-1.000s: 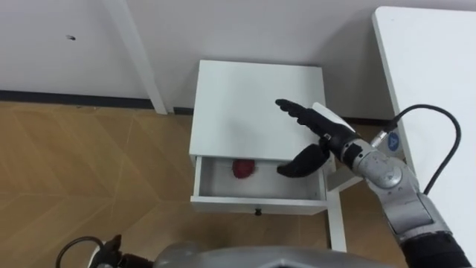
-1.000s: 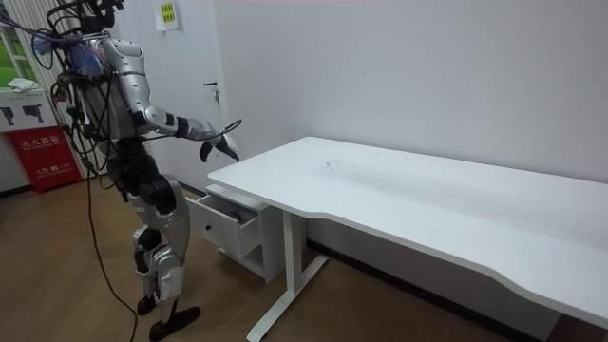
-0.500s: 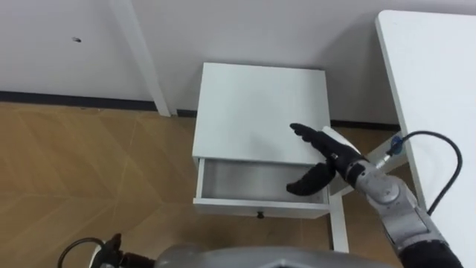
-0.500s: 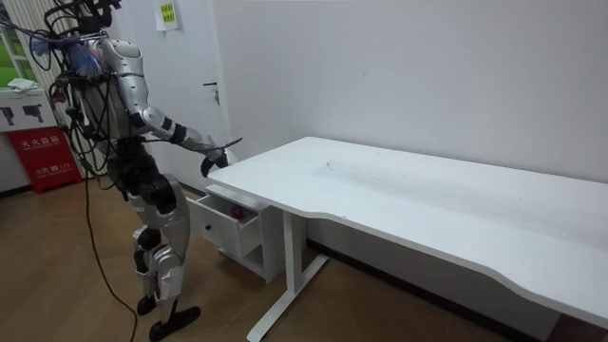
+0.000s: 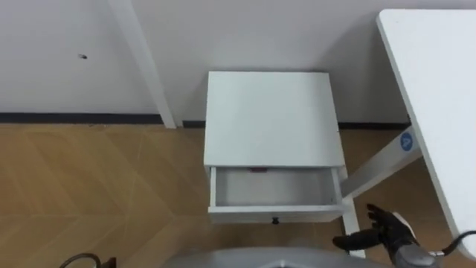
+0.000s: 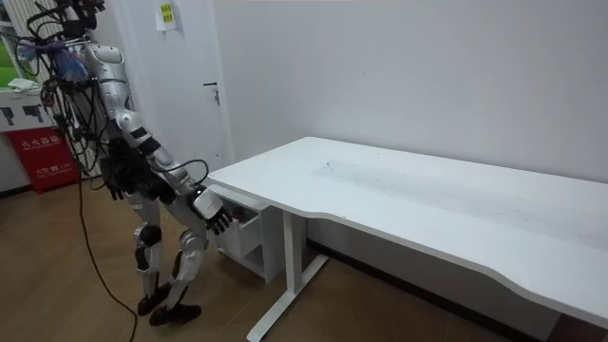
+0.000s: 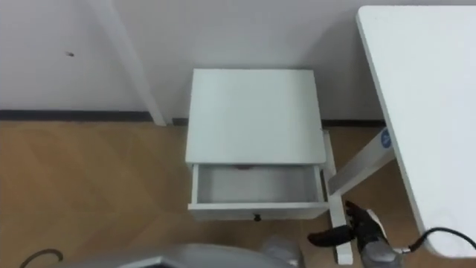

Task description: Put apple and close drawer

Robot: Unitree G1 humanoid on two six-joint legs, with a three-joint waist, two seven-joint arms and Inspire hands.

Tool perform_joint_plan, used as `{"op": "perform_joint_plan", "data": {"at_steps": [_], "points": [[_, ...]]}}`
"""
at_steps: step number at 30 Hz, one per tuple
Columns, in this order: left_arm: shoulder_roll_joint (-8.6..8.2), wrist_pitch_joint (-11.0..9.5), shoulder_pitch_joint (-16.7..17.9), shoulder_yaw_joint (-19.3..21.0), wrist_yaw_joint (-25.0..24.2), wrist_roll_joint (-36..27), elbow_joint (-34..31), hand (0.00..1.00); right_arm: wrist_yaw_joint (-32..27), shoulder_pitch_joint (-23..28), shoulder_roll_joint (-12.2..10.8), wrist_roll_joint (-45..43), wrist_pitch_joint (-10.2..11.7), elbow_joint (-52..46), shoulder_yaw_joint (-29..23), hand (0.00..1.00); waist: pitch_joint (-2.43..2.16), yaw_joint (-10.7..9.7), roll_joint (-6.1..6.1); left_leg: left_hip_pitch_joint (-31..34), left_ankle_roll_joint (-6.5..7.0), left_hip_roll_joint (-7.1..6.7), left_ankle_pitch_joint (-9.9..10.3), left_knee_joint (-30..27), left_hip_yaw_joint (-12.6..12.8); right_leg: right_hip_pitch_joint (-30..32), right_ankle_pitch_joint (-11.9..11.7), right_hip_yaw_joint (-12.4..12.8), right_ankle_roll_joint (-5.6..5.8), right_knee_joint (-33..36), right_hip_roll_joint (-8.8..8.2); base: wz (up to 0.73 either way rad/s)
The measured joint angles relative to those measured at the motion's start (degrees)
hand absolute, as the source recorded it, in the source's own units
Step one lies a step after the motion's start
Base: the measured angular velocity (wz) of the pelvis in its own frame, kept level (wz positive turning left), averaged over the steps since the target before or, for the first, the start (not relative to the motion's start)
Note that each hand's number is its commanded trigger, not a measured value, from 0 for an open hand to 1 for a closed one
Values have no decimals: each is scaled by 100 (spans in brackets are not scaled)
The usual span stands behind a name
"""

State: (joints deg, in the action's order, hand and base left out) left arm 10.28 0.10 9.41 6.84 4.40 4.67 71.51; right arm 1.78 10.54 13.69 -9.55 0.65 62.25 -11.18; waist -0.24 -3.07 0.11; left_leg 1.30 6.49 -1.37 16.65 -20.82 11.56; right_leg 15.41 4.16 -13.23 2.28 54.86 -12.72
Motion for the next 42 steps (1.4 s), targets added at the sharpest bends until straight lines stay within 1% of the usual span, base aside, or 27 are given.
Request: {"op": "perform_joint_plan", "data": {"at_steps": [1, 2, 3, 4, 6, 8, 10, 11, 16, 18, 19, 20, 21, 22, 23, 24, 25, 26, 27, 29, 30, 32, 34, 36, 40, 41, 42], "points": [[14, 4, 21, 6, 5, 0, -3, 0, -13, 33, 0, 49, -43, 84, -51, 0, -4, -20, 48, 7, 44, 7, 27, -31, 8, 257, -408, 100, 20, 339, -34, -13], [75, 43, 57, 32, 22, -2, 15, 0, 4, 111, -22, 157, -97, 259, -70, 0, -3, -44, 94, 32, 116, 27, 68, -121, 52, 830, -690, 377, 35, 1302, 13, -23], [153, 146, 24, 30, 47, 3, 61, 0, 31, 178, -62, 228, -159, 345, -74, 0, 12, -52, 138, 142, 187, 70, 118, -278, 64, 1487, -545, 519, 13, 2810, 106, -19], [181, 212, -1, 17, 48, 2, 82, 0, 32, 226, -74, 256, -169, 398, -71, 0, 13, -82, 157, 200, 221, 108, 140, -344, 63, 1791, -457, 525, 18, 3457, 150, -11], [225, 469, -137, -20, 43, -5, 101, 0, 9, 337, -75, 518, -179, 654, 58, 0, 56, -139, 307, 429, 271, 323, 202, -598, 69, 2968, -15, 311, -16, 5354, 412, -10], [260, 623, -221, -32, 39, -8, 162, 0, 6, 341, -80, 735, -181, 962, 291, 0, 88, -151, 368, 517, 300, 460, 239, -718, 61, 3672, 274, 117, -8, 6060, 448, -6], [258, 737, -272, -43, 37, -1, 166, 0, -47, 338, -98, 820, -178, 1128, 445, 0, 96, -171, 401, 570, 303, 585, 314, -870, 27, 4168, 438, 33, -9, 6278, 445, 2], [251, 798, -237, -39, 36, 7, 181, 0, -144, 396, -118, 1008, -164, 1147, 545, 0, 101, -186, 385, 581, 326, 619, 403, -1004, -15, 4334, 475, 37, 19, 6314, 341, 11], [229, 924, -76, -19, 68, 0, 163, 0, -423, 390, -110, 1611, -152, 1161, 545, 0, 91, -191, 378, 727, 402, 662, 638, -1415, -35, 4190, 478, 150, 13, 6200, 92, 2], [230, 916, 32, 1, 111, -5, 151, 0, -458, 307, -101, 1676, -259, 1133, 534, 0, 88, -185, 372, 706, 361, 616, 647, -1359, -23, 3614, 470, 312, 29, 5574, 20, -4], [229, 914, 61, 43, 124, -1, 152, 0, -471, 305, -98, 1745, -292, 1127, 532, 0, 62, -187, 396, 676, 272, 562, 644, -1304, -20, 3429, 458, 346, 44, 5305, -1, -9], [213, 911, 142, 128, 142, 0, 163, 0, -495, 280, -93, 1866, -383, 1102, 531, 0, 77, -207, 317, 503, -62, 451, 595, -1081, 16, 2811, 453, 370, 54, 4389, -28, -5], [200, 906, 255, 208, 162, -1, 164, 0, -497, 230, -98, 1877, -482, 1087, 512, 0, 38, -249, 215, 266, -703, 278, 484, -702, 26, 2008, 449, 346, 38, 3124, -5, 5], [209, 905, 307, 196, 179, -3, 164, 0, -498, 208, -120, 1850, -549, 1069, 473, 0, 13, -286, 5, 196, -1197, 143, 425, -599, -80, 1623, 455, 370, 30, 2426, -68, 30], [350, 906, 204, 75, 262, -16, 120, 0, -496, 201, -205, 1785, -583, 1060, 299, 0, 13, -294, -248, 482, -516, 276, 552, -1334, -253, 1127, 483, 373, 112, 1289, -172, 34], [427, 895, 160, -14, 360, -31, -114, 0, -519, 193, -197, 1722, -617, 1082, 150, 0, 69, -211, -153, 832, -298, 489, 1236, -1948, -426, 818, 597, 458, 315, 520, -69, 15], [448, 885, 187, -17, 427, -40, -174, 0, -561, 162, -208, 1708, -649, 1076, 130, 0, 102, -111, -239, 867, -188, 412, 1297, -2104, -421, 590, 670, 597, 407, 59, -15, -22], [458, 891, 241, 3, 555, -77, -176, 0, -587, 135, -230, 1643, -653, 1030, 98, 0, 78, -46, -321, 720, -194, 368, 1318, -2044, -407, -54, 878, 541, 468, -791, 112, -24], [392, 863, 173, -12, 628, -95, -184, 0, -634, 160, -224, 1515, -644, 979, 83, 0, 71, -33, -302, 536, -145, 362, 1224, -1758, -405, -569, 1005, 429, 462, -1522, 331, -14], [302, 787, 4, -27, 644, -175, -185, 0, -694, 48, -222, 1352, -645, 895, 82, 0, 68, 39, -295, 358, -184, 338, 987, -1276, -298, -931, 1030, 359, 411, -2370, 530, -22], [271, 744, 6, 2, 644, -166, -186, 0, -712, -111, -223, 1312, -614, 879, 82, 0, 70, 35, -278, 294, -206, 328, 837, -1020, -279, -1157, 949, 352, 312, -2898, 621, -40], [270, 690, -43, 167, 645, -176, -249, 0, -708, -292, -231, 1303, -519, 846, 73, 0, 59, -1, -293, 189, -294, 316, 685, -696, -255, -1401, 911, 341, 304, -3464, 711, -26], [263, 602, -108, 289, 636, -184, -334, 0, -711, -307, -229, 1319, -426, 767, 20, 0, 36, -2, -320, 83, -344, 318, 540, -432, -251, -1526, 908, 291, 298, -3746, 768, 2], [215, 534, -71, 301, 626, -189, -538, 0, -713, -271, -240, 1319, -406, 660, 42, 0, 19, 27, -350, -192, -435, 295, 259, 58, -292, -1635, 844, 284, 191, -3914, 816, 2], [155, 484, 13, 312, 582, -191, -561, 0, -686, -256, -279, 1219, -370, 649, 83, 0, 8, 10, -381, -600, -555, 284, -66, 622, -297, -1893, 781, 359, 86, -4084, 881, 6], [156, 476, 27, 312, 580, -204, -555, 0, -665, -231, -298, 1173, -359, 653, 93, 0, 13, -12, -460, -581, -575, 276, -123, 467, -275, -2035, 764, 453, 58, -4177, 863, 48], [152, 450, 2, 301, 579, -313, -549, 0, -671, -218, -338, 1177, -316, 675, 87, 0, 67, -84, -601, -253, -581, 202, -74, -46, -181, -2244, 742, 853, 22, -4363, 746, 69]]}}
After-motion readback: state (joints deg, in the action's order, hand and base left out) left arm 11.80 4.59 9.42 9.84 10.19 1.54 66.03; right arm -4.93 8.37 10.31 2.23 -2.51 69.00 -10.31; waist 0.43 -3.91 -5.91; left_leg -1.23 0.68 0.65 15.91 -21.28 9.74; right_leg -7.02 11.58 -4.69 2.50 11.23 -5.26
